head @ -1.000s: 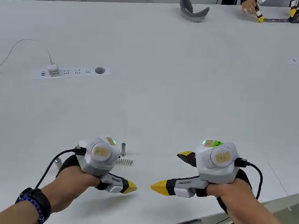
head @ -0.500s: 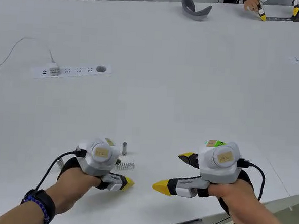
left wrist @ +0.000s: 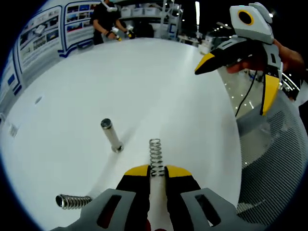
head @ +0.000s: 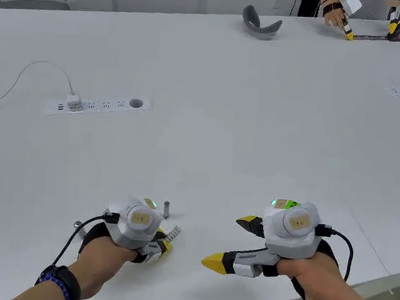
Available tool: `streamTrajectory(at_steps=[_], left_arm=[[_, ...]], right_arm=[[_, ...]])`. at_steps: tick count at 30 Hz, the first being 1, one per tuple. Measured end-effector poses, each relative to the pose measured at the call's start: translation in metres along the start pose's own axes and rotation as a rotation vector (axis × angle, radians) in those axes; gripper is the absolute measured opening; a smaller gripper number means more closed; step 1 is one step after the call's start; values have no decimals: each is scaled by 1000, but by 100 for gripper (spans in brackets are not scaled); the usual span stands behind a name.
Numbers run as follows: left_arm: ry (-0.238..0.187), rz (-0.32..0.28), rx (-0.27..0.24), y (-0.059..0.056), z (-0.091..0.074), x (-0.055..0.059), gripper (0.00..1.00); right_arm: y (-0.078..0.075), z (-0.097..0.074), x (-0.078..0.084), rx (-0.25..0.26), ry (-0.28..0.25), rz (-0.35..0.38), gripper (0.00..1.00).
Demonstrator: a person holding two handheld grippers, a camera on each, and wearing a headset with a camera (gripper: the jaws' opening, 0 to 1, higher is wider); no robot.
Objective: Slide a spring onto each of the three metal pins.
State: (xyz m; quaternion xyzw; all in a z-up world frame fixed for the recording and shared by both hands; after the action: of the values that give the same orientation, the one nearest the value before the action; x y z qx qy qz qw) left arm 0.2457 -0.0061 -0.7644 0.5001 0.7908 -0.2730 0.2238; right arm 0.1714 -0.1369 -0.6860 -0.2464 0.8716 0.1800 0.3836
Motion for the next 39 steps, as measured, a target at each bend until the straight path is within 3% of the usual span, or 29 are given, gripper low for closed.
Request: streamTrajectory(at_steps=[3,10,19,39], left_arm=[[-9,-73,-20,0,-1,1,11],[-1,-93,-32,-2,-8,6,11],[-27,-146,-45,-2,-25,20,10],[-89,-165,-54,-11,-70,34,10]], right_arm=[[-1,-1,1,4,-6,13,75],[1,-1,3,2,-6,24,74],[6,3,2,-12,-12,24,74],[26,19,-3,-94,-13,15,71]])
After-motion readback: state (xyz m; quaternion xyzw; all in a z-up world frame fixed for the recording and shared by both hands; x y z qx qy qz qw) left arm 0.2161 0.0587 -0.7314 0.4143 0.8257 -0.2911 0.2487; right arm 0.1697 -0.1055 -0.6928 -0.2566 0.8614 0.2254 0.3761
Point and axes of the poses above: the centre of the closed fingertips' face, and the gripper's own axes: z roughly forward along the fingers, y roughly to its left, x roughly out of its underside, the point moved 5 cm from there along -z, roughly backward along the fingers, and after that the axes turned 8 degrees about -z, right-handed, at the moved point
